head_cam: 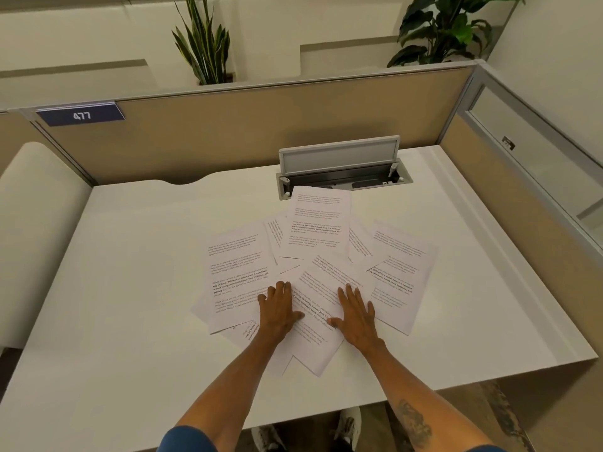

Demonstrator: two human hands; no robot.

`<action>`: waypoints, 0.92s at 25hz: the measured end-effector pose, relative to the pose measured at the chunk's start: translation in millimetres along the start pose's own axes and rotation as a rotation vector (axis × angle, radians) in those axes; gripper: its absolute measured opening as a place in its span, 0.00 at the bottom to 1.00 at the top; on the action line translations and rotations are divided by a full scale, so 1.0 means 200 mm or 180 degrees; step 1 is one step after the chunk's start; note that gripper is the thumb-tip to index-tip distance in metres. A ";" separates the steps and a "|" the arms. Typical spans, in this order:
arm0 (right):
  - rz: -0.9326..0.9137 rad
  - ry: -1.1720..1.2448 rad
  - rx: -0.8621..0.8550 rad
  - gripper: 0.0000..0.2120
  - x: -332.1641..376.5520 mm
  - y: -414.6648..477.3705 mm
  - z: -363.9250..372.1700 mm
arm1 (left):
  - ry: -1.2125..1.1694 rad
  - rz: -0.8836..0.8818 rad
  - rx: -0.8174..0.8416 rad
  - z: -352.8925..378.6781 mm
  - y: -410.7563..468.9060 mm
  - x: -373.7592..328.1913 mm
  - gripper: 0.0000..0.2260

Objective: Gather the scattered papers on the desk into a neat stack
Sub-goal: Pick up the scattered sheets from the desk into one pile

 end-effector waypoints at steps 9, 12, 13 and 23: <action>0.0009 -0.0026 0.0088 0.40 0.01 0.03 0.01 | -0.0630 -0.0200 0.0123 -0.05 0.05 0.01 0.44; -0.0001 -0.0029 0.0103 0.40 0.01 0.04 0.01 | -0.1339 -0.0368 -0.0026 -0.07 0.06 0.04 0.36; -0.0005 -0.0035 0.0101 0.40 0.01 0.04 0.01 | -0.1730 -0.0408 -0.0022 -0.07 0.07 0.05 0.32; -0.0126 0.0701 -0.0384 0.40 0.00 0.05 -0.10 | -0.3213 -0.0001 0.0226 -0.19 0.08 0.08 0.16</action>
Point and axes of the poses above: each hand's wrist, its own y-axis towards the middle knuckle, its own z-axis out of the palm, x = y × z, the point moved 6 cm from there along y, towards the middle knuckle, and after that the axes turned 3 degrees about y, right-handed, at the moved point
